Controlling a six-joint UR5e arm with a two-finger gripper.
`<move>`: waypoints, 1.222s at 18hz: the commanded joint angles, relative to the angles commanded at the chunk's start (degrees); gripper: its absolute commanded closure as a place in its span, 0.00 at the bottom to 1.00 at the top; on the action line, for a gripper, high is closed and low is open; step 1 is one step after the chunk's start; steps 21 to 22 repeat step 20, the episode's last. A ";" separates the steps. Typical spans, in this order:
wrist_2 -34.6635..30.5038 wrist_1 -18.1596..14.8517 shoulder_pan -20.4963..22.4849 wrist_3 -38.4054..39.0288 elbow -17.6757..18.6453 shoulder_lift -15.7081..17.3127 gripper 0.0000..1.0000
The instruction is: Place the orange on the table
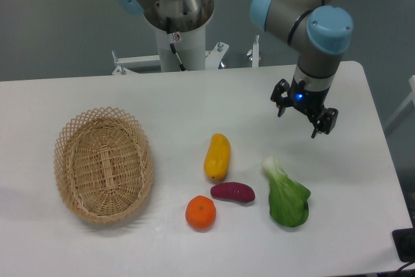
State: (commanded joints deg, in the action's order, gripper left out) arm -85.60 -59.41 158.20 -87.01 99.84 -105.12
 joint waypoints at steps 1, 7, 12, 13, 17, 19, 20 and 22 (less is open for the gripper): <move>-0.09 0.00 -0.09 0.09 0.00 0.00 0.00; 0.00 0.35 -0.53 -0.17 0.09 0.62 0.00; -0.35 0.44 -0.79 -0.09 0.09 0.53 0.00; -0.44 0.44 -0.79 -0.09 0.09 0.53 0.00; -0.53 0.44 -0.79 -0.09 0.09 0.53 0.00; -0.53 0.44 -0.70 -0.09 0.09 0.53 0.00; -0.53 0.44 -0.70 -0.09 0.09 0.53 0.00; -0.53 0.44 -0.70 -0.09 0.09 0.53 0.00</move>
